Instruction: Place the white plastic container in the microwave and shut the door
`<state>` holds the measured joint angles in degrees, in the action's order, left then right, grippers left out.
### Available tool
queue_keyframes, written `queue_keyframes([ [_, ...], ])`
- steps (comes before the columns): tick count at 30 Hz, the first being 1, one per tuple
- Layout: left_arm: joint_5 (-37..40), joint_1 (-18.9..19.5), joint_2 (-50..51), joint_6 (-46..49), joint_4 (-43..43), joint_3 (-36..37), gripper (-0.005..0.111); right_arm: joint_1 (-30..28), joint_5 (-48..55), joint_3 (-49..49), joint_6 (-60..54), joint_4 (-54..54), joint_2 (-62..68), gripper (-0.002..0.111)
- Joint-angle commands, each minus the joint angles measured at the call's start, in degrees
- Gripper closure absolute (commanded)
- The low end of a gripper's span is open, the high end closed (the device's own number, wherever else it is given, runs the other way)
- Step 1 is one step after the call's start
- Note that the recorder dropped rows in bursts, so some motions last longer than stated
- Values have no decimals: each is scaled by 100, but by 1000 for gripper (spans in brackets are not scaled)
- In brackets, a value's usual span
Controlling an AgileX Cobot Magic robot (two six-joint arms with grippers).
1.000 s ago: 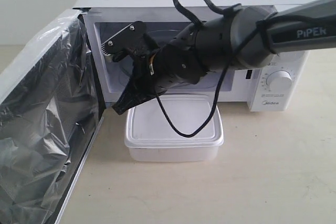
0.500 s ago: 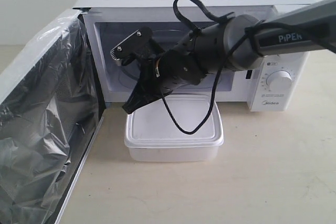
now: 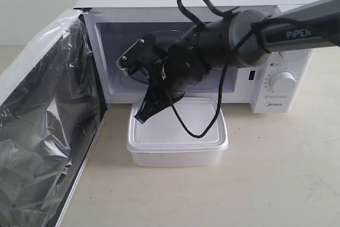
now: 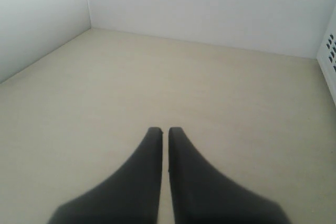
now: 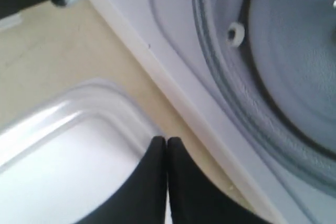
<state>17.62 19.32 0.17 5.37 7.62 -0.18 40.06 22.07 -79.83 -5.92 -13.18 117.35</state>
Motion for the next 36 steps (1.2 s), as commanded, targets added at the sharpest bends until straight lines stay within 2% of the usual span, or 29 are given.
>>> queue_keyframes([
  [1, -3, 21, -17, 26, 30, 18, 102, -6, 412, 154, -1134, 1018, -303, 108],
  [5, -3, 21, -17, 26, 30, 18, 102, 61, 234, 220, -1620, 1569, -594, 108],
  [11, -3, 21, -17, 26, 30, 18, 102, 116, -662, 203, -1692, 1483, -630, 108],
  [19, -3, 21, -17, 26, 30, 18, 102, 31, -829, -95, -1641, 1030, 65, 108],
  [25, -3, 21, -17, 26, 30, 18, 102, -176, -884, -298, -1522, 880, 216, 108],
  [36, -3, 21, -17, 26, 30, 18, 102, -163, -661, -311, -1522, 685, 455, 108],
])
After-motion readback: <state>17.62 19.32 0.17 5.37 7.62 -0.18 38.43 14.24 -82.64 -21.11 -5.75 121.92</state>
